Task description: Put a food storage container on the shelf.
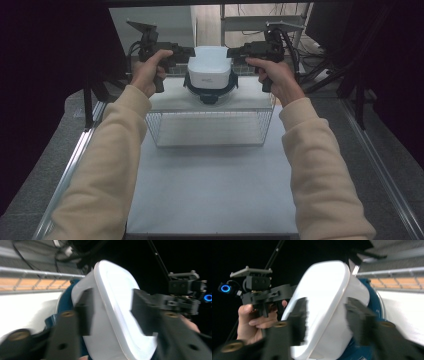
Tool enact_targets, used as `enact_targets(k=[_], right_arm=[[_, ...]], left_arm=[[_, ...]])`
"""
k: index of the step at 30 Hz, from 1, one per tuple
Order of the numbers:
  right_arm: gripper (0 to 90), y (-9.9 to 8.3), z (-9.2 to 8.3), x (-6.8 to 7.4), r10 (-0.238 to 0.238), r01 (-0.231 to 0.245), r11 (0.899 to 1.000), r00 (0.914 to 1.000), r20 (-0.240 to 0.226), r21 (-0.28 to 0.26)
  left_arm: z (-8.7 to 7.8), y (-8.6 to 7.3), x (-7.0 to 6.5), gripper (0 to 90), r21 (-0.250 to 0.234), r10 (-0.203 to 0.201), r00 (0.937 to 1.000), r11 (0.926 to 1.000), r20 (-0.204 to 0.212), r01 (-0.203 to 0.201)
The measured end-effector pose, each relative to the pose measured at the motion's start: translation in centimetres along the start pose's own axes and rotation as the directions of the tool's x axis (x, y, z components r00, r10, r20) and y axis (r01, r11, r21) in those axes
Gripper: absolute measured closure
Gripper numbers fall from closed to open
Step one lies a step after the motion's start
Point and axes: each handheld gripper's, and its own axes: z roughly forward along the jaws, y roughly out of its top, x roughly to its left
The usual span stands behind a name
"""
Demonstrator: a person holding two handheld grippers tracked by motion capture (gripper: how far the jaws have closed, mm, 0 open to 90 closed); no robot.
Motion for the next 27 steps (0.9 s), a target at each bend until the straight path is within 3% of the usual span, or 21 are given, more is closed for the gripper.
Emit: enact_targets(k=[4, 7, 9, 14, 16, 18, 21, 24, 26, 27], right_arm=[[36.4, -0.7, -1.4, 1.0, -0.122, 0.125, 0.991, 0.9913, 0.049, -0.046], [33.7, -1.7, -2.5, 1.4, -0.176, 0.178, 0.983, 0.9837, 0.036, -0.052], [31.9, -2.9, -3.5, 1.7, -0.226, 0.229, 0.972, 0.9730, 0.045, -0.057], [26.3, -6.1, -5.6, 2.2, -0.328, 0.335, 0.941, 0.9380, 0.113, -0.053], [25.4, -7.1, -6.2, 2.2, -0.343, 0.351, 0.935, 0.9318, 0.119, -0.051], [24.6, -8.4, -6.9, 2.2, -0.374, 0.383, 0.923, 0.9173, 0.138, -0.046], [23.6, -10.4, -7.7, 2.0, -0.431, 0.441, 0.897, 0.8837, 0.182, -0.015], [22.0, -13.0, -8.4, 1.1, -0.494, 0.502, 0.865, 0.8500, 0.183, 0.005], [21.2, -14.8, -8.7, 0.3, -0.512, 0.518, 0.855, 0.8404, 0.179, 0.015], [21.2, -15.4, -8.7, 0.0, -0.515, 0.520, 0.854, 0.8381, 0.180, 0.020]], left_arm=[[-1.8, -0.7, -1.0, 33.5, -0.050, 0.085, 0.9953, 0.9949, -0.046, -0.088], [-3.2, -1.8, -1.6, 30.6, -0.064, 0.136, 0.9897, 0.9883, -0.045, -0.139], [-4.3, -3.2, -2.0, 29.2, -0.073, 0.178, 0.9816, 0.9804, -0.070, -0.183], [-6.1, -6.7, -2.5, 27.7, -0.059, 0.237, 0.9680, 0.9684, -0.082, -0.242], [-6.7, -8.3, -2.7, 27.5, -0.051, 0.274, 0.9560, 0.9584, -0.104, -0.281], [-7.2, -9.9, -2.6, 27.1, -0.040, 0.309, 0.9429, 0.9478, -0.123, -0.316], [-8.0, -12.2, -1.7, 26.5, -0.034, 0.341, 0.9294, 0.9365, -0.141, -0.349], [-8.4, -15.3, 0.1, 25.5, -0.012, 0.350, 0.9251, 0.9347, -0.148, -0.355], [-8.3, -16.8, 0.9, 25.4, 0.006, 0.354, 0.9212, 0.9338, -0.162, -0.358], [-8.3, -18.3, 1.9, 25.2, 0.019, 0.349, 0.9234, 0.9364, -0.160, -0.350]])
